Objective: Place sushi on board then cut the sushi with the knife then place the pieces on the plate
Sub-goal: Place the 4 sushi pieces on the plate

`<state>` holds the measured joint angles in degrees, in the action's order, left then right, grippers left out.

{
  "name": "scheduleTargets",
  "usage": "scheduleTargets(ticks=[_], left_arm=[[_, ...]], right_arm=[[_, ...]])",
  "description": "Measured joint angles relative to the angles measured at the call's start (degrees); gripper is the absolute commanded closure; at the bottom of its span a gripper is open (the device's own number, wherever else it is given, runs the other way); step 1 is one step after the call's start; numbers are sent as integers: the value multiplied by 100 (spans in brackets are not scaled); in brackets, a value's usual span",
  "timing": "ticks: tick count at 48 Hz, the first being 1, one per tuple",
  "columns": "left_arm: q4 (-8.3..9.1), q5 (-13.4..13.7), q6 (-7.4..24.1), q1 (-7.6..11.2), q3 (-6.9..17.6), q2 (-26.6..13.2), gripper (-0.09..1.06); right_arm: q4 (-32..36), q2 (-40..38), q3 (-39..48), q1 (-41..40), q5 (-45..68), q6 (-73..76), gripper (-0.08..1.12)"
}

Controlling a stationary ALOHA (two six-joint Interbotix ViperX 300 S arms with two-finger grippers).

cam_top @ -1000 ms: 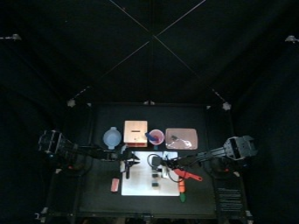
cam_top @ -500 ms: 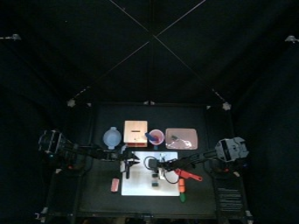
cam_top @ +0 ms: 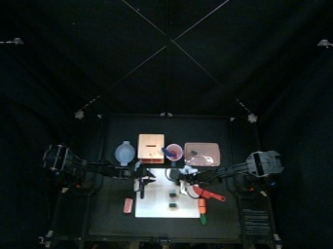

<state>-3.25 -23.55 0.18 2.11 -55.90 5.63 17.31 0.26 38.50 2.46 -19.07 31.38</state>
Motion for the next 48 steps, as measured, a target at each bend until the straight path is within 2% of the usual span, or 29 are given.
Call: scheduleTargets(ticks=[15, 22, 32, 43, 48], left_arm=[[9, 0, 0, 0, 0, 0, 32], [0, -9, 9, 0, 0, 0, 32], [0, 0, 9, 0, 0, 0, 32], [0, -9, 9, -9, 0, 0, 32], [0, -9, 9, -9, 0, 0, 32]], right_arm=[[0, -1740, 984, -1274, -932, 9, 55], [9, -2180, 1415, -1890, -967, 18, 54], [-62, -1934, 1925, -2364, -185, -18, 49], [-26, -1310, 1951, -2813, 211, -9, 28], [88, -1213, 1881, -2856, 211, -9, 22]])
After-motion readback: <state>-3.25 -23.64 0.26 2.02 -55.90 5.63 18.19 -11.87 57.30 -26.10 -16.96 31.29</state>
